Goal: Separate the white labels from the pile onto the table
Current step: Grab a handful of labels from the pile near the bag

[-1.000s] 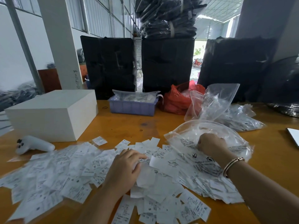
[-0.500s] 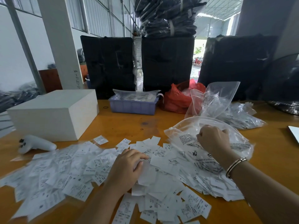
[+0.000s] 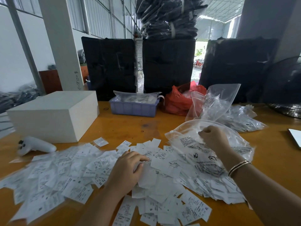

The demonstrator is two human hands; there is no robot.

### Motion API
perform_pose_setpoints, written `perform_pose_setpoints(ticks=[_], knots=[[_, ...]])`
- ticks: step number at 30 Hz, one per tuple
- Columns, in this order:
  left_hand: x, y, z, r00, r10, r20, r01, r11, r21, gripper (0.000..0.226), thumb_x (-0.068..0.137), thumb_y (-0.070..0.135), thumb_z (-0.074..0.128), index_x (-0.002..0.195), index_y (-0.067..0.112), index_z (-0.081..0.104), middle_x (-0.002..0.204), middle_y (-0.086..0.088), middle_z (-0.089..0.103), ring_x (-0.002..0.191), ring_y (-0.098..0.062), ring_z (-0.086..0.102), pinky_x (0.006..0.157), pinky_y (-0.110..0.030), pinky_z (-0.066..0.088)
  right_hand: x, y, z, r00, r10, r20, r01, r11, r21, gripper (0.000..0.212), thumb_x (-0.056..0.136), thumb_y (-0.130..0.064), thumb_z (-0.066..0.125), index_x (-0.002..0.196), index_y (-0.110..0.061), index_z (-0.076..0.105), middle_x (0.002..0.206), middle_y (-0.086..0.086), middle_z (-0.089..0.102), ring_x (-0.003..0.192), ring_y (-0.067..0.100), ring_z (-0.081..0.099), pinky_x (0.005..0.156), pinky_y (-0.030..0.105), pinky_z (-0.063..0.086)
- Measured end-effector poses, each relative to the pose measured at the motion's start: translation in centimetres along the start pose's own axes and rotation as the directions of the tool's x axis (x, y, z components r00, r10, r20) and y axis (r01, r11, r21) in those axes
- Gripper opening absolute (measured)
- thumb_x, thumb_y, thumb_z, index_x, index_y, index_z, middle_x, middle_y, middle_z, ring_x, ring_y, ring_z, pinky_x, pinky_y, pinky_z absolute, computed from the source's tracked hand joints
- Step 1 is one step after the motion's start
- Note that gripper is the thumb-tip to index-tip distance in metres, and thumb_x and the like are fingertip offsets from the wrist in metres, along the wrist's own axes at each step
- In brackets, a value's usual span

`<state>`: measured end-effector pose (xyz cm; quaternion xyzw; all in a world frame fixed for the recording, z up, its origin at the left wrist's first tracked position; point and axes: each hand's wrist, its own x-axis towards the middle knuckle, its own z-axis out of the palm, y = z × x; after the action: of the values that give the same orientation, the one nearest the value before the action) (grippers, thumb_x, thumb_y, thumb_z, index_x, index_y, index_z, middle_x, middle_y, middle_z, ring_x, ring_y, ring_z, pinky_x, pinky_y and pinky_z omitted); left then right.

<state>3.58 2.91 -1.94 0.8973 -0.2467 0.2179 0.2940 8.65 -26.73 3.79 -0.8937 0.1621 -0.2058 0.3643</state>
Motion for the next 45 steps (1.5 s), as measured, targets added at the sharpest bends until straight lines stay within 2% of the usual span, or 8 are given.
perform_pose_setpoints(ticks=[6, 13, 18, 26, 32, 36, 39, 45], knots=[[0.0, 0.2, 0.0, 1.0, -0.003, 0.002, 0.003, 1.0, -0.015, 0.026, 0.091, 0.01, 0.057, 0.108, 0.025, 0.069, 0.099, 0.021, 0.059, 0.1, 0.0, 0.05, 0.089, -0.017, 0.039, -1.2, -0.6, 0.1, 0.966, -0.153, -0.208, 0.186, 0.971, 0.149, 0.012, 0.089, -0.006, 0.053, 0.086, -0.018, 0.056, 0.079, -0.003, 0.062, 0.064, 0.013, 0.057, 0.048, 0.024, 0.037], [0.0, 0.0, 0.1, 1.0, 0.004, 0.0, -0.004, 1.0, -0.018, 0.025, 0.091, 0.011, 0.058, 0.107, 0.025, 0.069, 0.101, 0.019, 0.061, 0.101, 0.0, 0.051, 0.092, -0.017, 0.038, -1.4, -0.7, 0.5, 0.98, -0.143, -0.14, 0.16, 0.98, 0.116, 0.031, 0.087, 0.005, 0.045, 0.106, -0.016, 0.056, 0.079, 0.004, 0.059, 0.066, 0.022, 0.058, 0.05, 0.03, 0.045], [0.2, 0.0, 0.3, 0.999, -0.025, -0.038, 0.023, 0.999, -0.047, 0.025, 0.092, 0.015, 0.057, 0.112, 0.028, 0.065, 0.107, 0.024, 0.055, 0.106, 0.009, 0.046, 0.095, -0.015, 0.038, -2.9, -1.9, 0.3, 0.945, -0.249, -0.215, 0.307, 0.899, 0.311, 0.014, 0.086, -0.002, 0.062, 0.092, -0.015, 0.064, 0.079, -0.003, 0.063, 0.065, 0.003, 0.055, 0.054, 0.007, 0.043], [0.1, 1.3, -0.5, 0.993, -0.114, -0.027, 0.099, 0.941, -0.322, 0.042, 0.083, 0.063, 0.044, 0.123, 0.049, 0.043, 0.124, 0.038, 0.043, 0.119, 0.018, 0.037, 0.092, 0.003, 0.026, -9.8, -4.6, 4.1, 0.856, -0.454, 0.247, 0.247, 0.779, 0.577, 0.027, 0.084, -0.007, 0.067, 0.097, -0.028, 0.059, 0.077, -0.009, 0.069, 0.069, 0.005, 0.064, 0.068, 0.017, 0.052], [0.4, 1.3, -0.2, 0.967, -0.254, 0.024, 0.235, 0.855, -0.462, 0.008, 0.08, 0.033, 0.072, 0.084, 0.039, 0.069, 0.085, 0.019, 0.069, 0.081, 0.001, 0.062, 0.071, -0.01, 0.047, -11.8, -4.7, 6.2, 0.817, -0.454, 0.356, 0.158, 0.769, 0.619, 0.029, 0.087, -0.004, 0.063, 0.1, -0.03, 0.058, 0.081, -0.008, 0.072, 0.076, 0.008, 0.066, 0.076, 0.025, 0.055], [0.5, 0.9, -0.1, 0.937, -0.349, -0.033, 0.274, 0.787, -0.553, 0.01, 0.085, 0.02, 0.069, 0.077, 0.026, 0.068, 0.079, 0.016, 0.068, 0.076, 0.003, 0.061, 0.066, -0.006, 0.046, -11.3, -3.5, 6.2, 0.858, -0.457, 0.233, 0.405, 0.883, 0.238, 0.022, 0.091, -0.021, 0.057, 0.11, -0.032, 0.062, 0.099, -0.017, 0.063, 0.088, 0.003, 0.057, 0.076, 0.015, 0.047], [0.6, 1.0, -0.1, 0.913, -0.405, -0.042, 0.304, 0.746, -0.593, 0.01, 0.087, 0.023, 0.066, 0.077, 0.024, 0.066, 0.079, 0.019, 0.069, 0.077, 0.007, 0.06, 0.062, -0.003, 0.044, -11.5, -3.0, 6.7, 0.783, -0.496, 0.376, 0.595, 0.774, -0.216, 0.035, 0.09, -0.041, 0.048, 0.122, -0.031, 0.059, 0.118, -0.009, 0.053, 0.109, 0.013, 0.047, 0.094, 0.029, 0.036], [0.5, 0.9, -0.2, 0.891, -0.454, -0.014, 0.329, 0.666, -0.669, 0.011, 0.083, 0.018, 0.071, 0.09, 0.023, 0.064, 0.082, 0.021, 0.07, 0.079, 0.008, 0.064, 0.061, -0.004, 0.046, -11.7, -3.1, 7.0, 0.759, -0.569, 0.315, 0.649, 0.696, -0.307, 0.036, 0.098, -0.038, 0.032, 0.105, -0.026, 0.065, 0.105, -0.009, 0.059, 0.099, 0.013, 0.054, 0.089, 0.03, 0.032]])
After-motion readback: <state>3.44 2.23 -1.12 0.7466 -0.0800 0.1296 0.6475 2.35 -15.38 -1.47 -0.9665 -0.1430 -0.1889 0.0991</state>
